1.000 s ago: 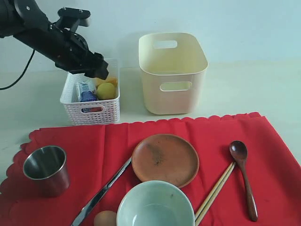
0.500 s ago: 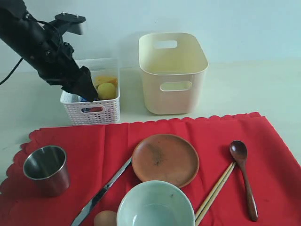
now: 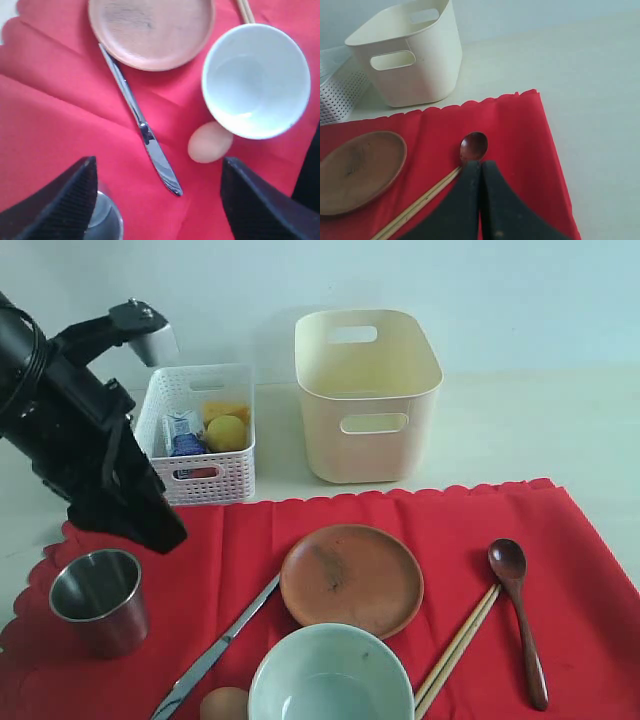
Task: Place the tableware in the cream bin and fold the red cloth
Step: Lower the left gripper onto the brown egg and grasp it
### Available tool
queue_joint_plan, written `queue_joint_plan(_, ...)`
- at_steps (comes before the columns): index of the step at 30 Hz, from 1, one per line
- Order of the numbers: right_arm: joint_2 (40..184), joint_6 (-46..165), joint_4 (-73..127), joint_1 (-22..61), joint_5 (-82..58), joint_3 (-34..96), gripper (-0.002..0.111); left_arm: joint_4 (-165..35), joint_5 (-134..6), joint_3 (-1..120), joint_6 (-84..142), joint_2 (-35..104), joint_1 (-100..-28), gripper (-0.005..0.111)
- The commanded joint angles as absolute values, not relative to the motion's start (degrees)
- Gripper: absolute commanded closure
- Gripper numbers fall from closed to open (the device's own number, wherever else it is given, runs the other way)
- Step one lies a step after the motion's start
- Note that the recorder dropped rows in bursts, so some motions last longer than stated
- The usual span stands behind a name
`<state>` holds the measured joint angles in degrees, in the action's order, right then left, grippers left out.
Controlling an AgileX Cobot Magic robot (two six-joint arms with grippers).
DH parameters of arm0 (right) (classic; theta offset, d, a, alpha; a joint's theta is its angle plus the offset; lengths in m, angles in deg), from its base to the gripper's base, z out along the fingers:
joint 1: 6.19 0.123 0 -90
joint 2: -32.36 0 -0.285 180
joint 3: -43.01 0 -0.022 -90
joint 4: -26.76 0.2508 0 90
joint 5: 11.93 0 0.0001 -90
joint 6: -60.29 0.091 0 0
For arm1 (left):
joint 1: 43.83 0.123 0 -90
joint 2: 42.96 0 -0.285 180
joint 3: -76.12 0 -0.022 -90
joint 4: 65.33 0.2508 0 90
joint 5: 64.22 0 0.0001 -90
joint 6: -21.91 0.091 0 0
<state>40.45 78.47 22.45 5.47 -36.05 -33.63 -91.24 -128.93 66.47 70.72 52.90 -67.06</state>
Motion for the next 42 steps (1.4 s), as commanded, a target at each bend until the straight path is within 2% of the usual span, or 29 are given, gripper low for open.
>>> queue_joint_plan(1, 40.14, 78.55, 21.91, 5.19, -35.62, -33.78, 0.108, -87.33, -130.06, 63.48, 70.81, 50.1, -73.57, 0.04)
queue_joint_plan(7, 40.14, 78.55, 21.91, 5.19, -35.62, -33.78, 0.108, -82.64, -128.92, 59.06, 70.18, 48.68, -80.69, 0.04)
queue_joint_plan(14, 40.14, 78.55, 21.91, 5.19, -35.62, -33.78, 0.108, -82.26, -119.02, 51.84, 69.89, 48.68, -83.72, 0.04)
queue_joint_plan(19, 40.14, 78.55, 21.91, 5.19, -35.62, -33.78, 0.108, -84.17, -109.96, 47.89, 73.42, 48.68, -83.88, 0.04)
queue_joint_plan(25, 40.14, 78.55, 21.91, 5.19, -35.62, -33.78, 0.108, -86.8, -105.61, 45.43, 81.61, 48.68, -83.88, 0.04)
queue_joint_plan(30, 40.14, 78.55, 21.91, 5.19, -35.62, -33.78, 0.108, -87.52, -104.5, 44.59, 89.13, 48.68, -83.88, 0.04)
queue_joint_plan(42, 40.14, 78.55, 21.91, 5.19, -35.62, -33.78, 0.108, -90.04, -102.4, 44.46, 91.77, 55.49, -83.88, 0.04)
